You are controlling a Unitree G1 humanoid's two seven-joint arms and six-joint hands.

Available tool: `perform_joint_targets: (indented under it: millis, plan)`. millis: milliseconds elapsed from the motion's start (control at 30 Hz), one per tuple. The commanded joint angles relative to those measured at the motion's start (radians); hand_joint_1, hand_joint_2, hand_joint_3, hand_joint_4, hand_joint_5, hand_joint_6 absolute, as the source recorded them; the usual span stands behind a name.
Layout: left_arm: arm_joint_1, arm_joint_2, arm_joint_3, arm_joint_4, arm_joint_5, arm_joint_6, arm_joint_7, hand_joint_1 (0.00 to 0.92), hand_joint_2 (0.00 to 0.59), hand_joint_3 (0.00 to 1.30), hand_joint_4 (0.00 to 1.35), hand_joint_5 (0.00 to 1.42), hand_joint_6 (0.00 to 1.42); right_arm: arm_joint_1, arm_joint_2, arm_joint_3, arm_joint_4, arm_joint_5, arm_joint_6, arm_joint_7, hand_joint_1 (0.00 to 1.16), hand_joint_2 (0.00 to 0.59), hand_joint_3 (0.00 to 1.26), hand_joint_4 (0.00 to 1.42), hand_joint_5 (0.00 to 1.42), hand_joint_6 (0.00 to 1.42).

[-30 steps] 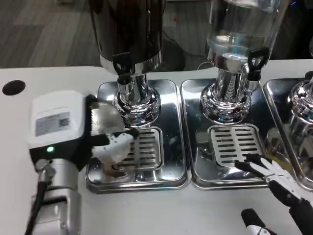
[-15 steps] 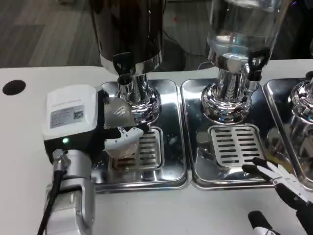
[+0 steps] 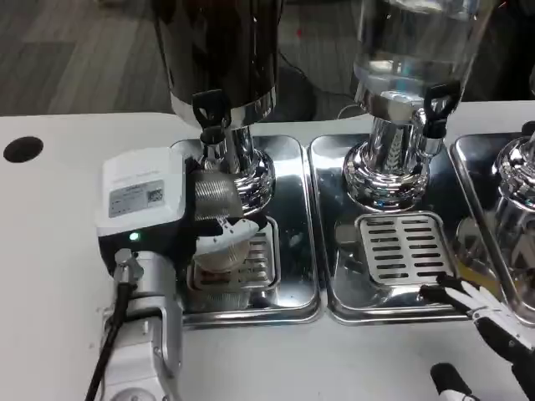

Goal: Grasp the cup under the faucet to collect the drink, then remove the cup.

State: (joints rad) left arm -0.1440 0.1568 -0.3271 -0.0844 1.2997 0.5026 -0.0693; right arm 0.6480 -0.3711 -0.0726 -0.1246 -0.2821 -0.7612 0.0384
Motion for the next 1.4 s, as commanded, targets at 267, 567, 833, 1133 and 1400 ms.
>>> perform_joint_targets:
  millis: [267, 567, 833, 1133, 1400]
  plan:
    - [-0.089, -0.023, -0.021, 0.068, -0.015, 0.019, 0.056, 0.334, 0.108, 0.5, 0.57, 0.79, 0.94, -0.021, -0.021, -0.017, 0.034, 0.04, -0.02, 0.028, 0.46, 0.372, 0.2, 0.09, 0.04, 0.0]
    - [-0.115, -0.026, -0.038, 0.109, -0.033, 0.027, 0.061, 0.257, 0.075, 0.45, 0.53, 0.76, 0.92, -0.037, -0.028, -0.021, 0.054, 0.057, -0.024, 0.035, 0.47, 0.371, 0.2, 0.09, 0.04, 0.0]
    - [-0.125, -0.019, -0.046, 0.121, -0.053, 0.041, 0.051, 0.136, 0.05, 0.37, 0.45, 0.71, 0.87, -0.047, -0.027, -0.022, 0.063, 0.062, -0.026, 0.036, 0.47, 0.371, 0.2, 0.1, 0.04, 0.0]
    - [-0.114, 0.0, -0.048, 0.095, -0.061, 0.044, 0.045, 0.106, 0.05, 0.35, 0.39, 0.67, 0.84, -0.053, -0.021, -0.013, 0.068, 0.057, -0.024, 0.039, 0.47, 0.371, 0.21, 0.1, 0.05, 0.0]
    - [-0.053, 0.033, -0.031, -0.022, -0.078, 0.039, 0.037, 0.075, 0.038, 0.3, 0.28, 0.6, 0.81, -0.054, -0.016, -0.004, 0.058, 0.056, -0.017, 0.041, 0.47, 0.371, 0.21, 0.09, 0.05, 0.0]
